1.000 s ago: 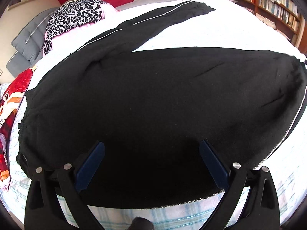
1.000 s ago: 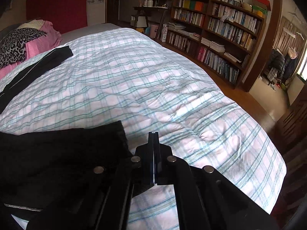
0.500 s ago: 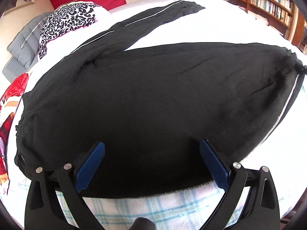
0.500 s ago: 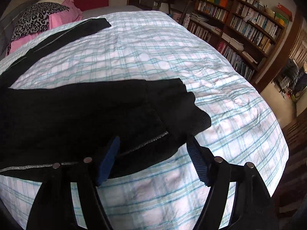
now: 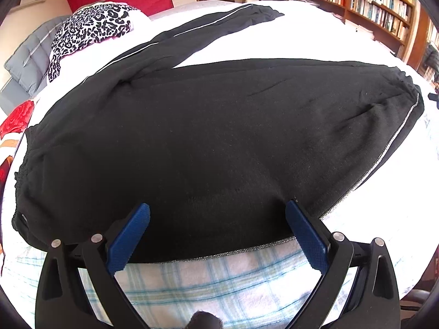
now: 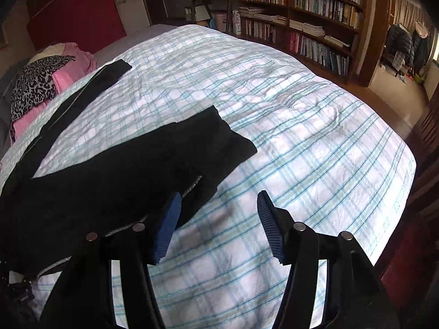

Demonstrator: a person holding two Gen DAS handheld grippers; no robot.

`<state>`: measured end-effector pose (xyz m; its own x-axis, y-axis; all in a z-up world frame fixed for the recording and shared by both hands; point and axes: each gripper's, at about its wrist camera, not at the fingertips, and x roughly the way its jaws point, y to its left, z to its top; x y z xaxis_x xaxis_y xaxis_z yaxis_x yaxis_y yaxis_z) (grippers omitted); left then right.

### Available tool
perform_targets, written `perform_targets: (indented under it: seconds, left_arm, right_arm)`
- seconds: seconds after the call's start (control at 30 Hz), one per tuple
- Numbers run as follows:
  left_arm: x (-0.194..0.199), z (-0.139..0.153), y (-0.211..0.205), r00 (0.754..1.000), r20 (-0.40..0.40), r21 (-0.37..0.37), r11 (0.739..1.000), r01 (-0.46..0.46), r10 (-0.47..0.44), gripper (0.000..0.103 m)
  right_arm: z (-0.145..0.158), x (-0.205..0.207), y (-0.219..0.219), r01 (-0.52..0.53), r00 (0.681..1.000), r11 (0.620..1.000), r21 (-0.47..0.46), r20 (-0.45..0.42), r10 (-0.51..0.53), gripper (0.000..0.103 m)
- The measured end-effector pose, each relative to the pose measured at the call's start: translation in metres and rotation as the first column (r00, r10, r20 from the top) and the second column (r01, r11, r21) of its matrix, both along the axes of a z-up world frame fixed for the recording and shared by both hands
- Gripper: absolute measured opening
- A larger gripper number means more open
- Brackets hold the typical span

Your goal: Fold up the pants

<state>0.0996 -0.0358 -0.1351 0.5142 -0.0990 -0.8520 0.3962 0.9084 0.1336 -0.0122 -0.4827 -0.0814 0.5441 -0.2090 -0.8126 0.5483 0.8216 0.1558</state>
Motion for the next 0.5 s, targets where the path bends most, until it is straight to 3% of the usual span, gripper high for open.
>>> perform_targets:
  seconds: [0.13, 0.17, 0.23, 0.37, 0.43, 0.5]
  left_arm:
    - [0.0, 0.013, -0.001, 1.0, 0.03, -0.023, 1.0, -0.002, 0.002, 0.098]
    - [0.001, 0.016, -0.001, 0.999, 0.037, -0.027, 1.0, -0.005, 0.006, 0.098]
    - [0.003, 0.018, -0.001, 0.999, 0.052, -0.028, 1.0, -0.012, 0.013, 0.098]
    - [0.004, 0.006, 0.001, 1.0, 0.003, -0.012, 1.0, -0.005, 0.005, 0.098]
    - [0.003, -0.001, 0.007, 0.999, -0.032, -0.04, 0.999, -0.014, 0.013, 0.098]
    - [0.002, 0.0, 0.014, 0.999, -0.04, -0.076, 0.997, -0.018, 0.015, 0.098]
  right_arm:
    - [0.001, 0.033, -0.004, -0.016, 1.0, 1.0, -0.001, -0.011, 0.016, 0.057]
    - [-0.005, 0.042, -0.005, -0.022, 0.999, 1.0, -0.006, -0.038, 0.022, 0.05]
    - [-0.023, 0.052, -0.007, -0.008, 0.994, 1.0, -0.007, -0.108, 0.007, 0.023]
    - [-0.034, 0.039, 0.002, -0.015, 0.989, 0.995, -0.095, -0.145, 0.001, 0.018]
    - [-0.04, 0.028, 0.006, -0.02, 0.985, 0.989, -0.146, -0.171, -0.005, 0.018]
    - [-0.047, 0.017, 0.003, -0.013, 0.988, 0.99, -0.141, -0.153, -0.009, 0.018]
